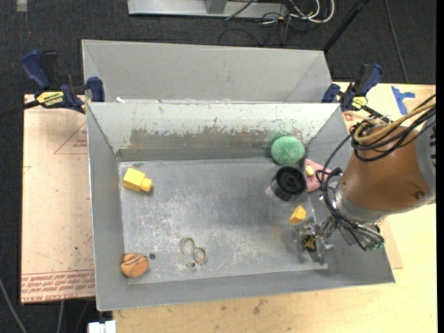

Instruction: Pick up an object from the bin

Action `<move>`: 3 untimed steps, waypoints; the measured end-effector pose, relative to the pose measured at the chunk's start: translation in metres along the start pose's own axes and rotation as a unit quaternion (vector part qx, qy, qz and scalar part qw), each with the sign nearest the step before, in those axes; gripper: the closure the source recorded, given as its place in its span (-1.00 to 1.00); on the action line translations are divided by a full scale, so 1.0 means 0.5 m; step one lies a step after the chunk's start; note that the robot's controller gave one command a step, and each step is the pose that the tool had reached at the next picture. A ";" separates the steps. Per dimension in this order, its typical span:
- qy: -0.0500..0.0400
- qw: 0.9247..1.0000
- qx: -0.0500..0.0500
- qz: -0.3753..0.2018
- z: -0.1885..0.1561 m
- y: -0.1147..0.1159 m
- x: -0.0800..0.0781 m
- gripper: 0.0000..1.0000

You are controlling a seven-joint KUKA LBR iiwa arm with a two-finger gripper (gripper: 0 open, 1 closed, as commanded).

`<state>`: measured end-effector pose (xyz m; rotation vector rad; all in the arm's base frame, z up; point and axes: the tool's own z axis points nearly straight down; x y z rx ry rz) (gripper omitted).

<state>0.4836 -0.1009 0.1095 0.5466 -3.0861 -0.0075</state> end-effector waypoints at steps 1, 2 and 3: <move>-0.005 1.000 0.004 -0.012 -0.053 0.073 -0.069 1.00; -0.002 0.999 0.000 -0.041 -0.145 0.074 -0.087 1.00; -0.003 0.999 0.003 -0.051 -0.268 0.016 -0.097 1.00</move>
Offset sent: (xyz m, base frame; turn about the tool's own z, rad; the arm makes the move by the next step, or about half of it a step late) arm 0.0389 0.0093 0.1285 -0.1178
